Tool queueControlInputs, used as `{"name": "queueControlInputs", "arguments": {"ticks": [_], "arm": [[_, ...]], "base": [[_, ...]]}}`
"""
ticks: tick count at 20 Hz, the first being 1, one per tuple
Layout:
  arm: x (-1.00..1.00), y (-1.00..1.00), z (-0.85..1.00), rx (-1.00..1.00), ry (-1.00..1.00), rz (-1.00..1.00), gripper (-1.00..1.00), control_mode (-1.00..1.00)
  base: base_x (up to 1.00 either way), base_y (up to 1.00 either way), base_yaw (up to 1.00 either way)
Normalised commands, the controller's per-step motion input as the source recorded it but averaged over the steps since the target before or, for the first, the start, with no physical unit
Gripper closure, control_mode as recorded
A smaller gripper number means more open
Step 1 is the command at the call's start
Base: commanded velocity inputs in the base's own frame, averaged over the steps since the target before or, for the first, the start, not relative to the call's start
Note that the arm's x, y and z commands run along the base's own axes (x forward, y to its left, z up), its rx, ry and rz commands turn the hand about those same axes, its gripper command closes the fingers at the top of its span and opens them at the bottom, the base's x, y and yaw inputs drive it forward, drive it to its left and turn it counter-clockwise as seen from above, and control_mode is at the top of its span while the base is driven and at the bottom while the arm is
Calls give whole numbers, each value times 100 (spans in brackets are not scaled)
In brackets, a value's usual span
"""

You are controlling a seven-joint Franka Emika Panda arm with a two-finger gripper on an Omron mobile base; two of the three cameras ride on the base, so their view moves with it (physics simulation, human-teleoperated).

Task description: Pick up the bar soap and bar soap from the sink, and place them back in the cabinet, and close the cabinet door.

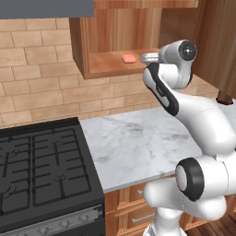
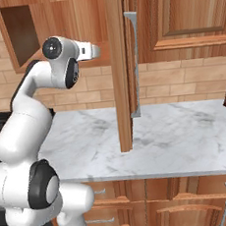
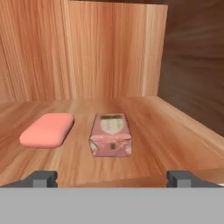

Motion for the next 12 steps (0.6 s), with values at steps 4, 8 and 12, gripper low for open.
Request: {"name": "queueControlInputs", "arguments": {"ticks": [4,8,12], "arm": [[-46,0,1,0,0,0,-100,-100],[-51,0,5,0,0,0,-100,-100],[-47,0,5,0,0,0,-100,-100]], "base": [[0,0,0],[0,0,0],[0,0,0]]}}
